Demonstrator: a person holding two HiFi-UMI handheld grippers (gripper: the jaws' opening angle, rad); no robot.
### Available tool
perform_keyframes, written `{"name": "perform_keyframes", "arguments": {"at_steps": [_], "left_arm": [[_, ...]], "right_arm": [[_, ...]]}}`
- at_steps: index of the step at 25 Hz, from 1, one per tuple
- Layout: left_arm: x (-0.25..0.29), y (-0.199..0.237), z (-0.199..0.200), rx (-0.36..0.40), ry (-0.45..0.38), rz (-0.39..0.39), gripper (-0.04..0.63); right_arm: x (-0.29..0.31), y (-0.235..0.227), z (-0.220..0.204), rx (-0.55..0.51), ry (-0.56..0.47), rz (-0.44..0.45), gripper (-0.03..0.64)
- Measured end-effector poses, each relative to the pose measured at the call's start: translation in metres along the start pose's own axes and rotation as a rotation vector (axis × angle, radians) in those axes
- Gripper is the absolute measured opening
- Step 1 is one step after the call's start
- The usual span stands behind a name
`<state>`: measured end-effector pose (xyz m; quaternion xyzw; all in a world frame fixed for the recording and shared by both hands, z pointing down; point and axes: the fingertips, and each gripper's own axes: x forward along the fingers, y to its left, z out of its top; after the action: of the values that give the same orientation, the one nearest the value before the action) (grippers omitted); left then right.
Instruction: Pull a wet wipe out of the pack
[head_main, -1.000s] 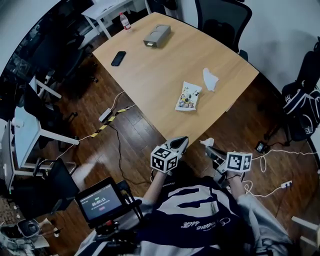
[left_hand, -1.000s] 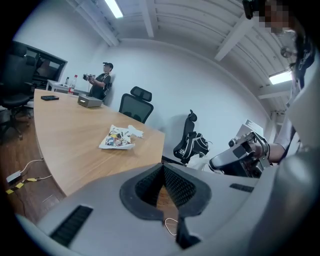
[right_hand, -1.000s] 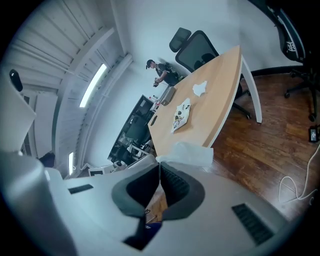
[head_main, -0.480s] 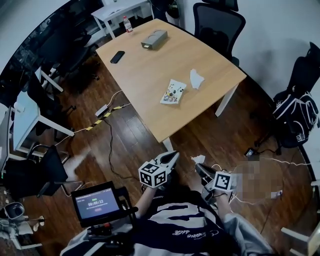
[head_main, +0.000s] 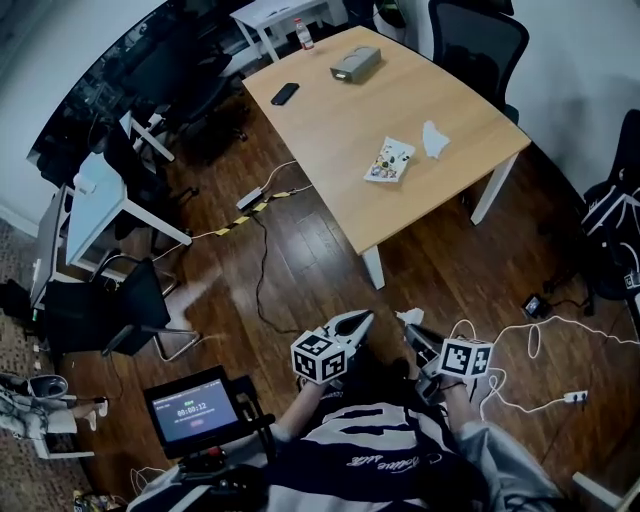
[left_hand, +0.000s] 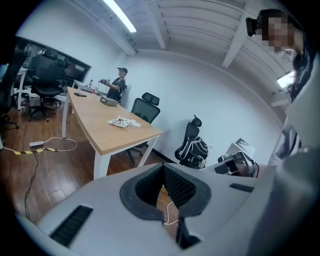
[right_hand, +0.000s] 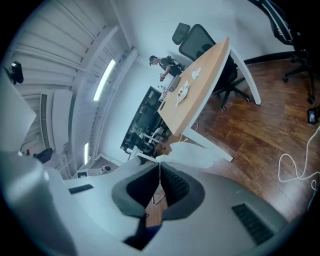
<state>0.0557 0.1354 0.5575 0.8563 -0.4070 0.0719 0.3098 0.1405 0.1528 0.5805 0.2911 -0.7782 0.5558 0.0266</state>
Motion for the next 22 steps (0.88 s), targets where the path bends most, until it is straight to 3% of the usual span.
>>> {"name": "perform_keyframes", "arguments": {"at_steps": [8, 22], "left_arm": [[-0.036, 0.006, 0.011, 0.007, -0.054, -0.016, 0.003], [-0.071, 0.023, 0.014, 0.021, -0.107, -0.048, 0.003]], "right_arm": [[0.020, 0.035, -0.009, -0.079, -0.005, 0.003, 0.006], [0.021, 0.058, -0.038, -0.118, -0.070, -0.044, 0.006]]}}
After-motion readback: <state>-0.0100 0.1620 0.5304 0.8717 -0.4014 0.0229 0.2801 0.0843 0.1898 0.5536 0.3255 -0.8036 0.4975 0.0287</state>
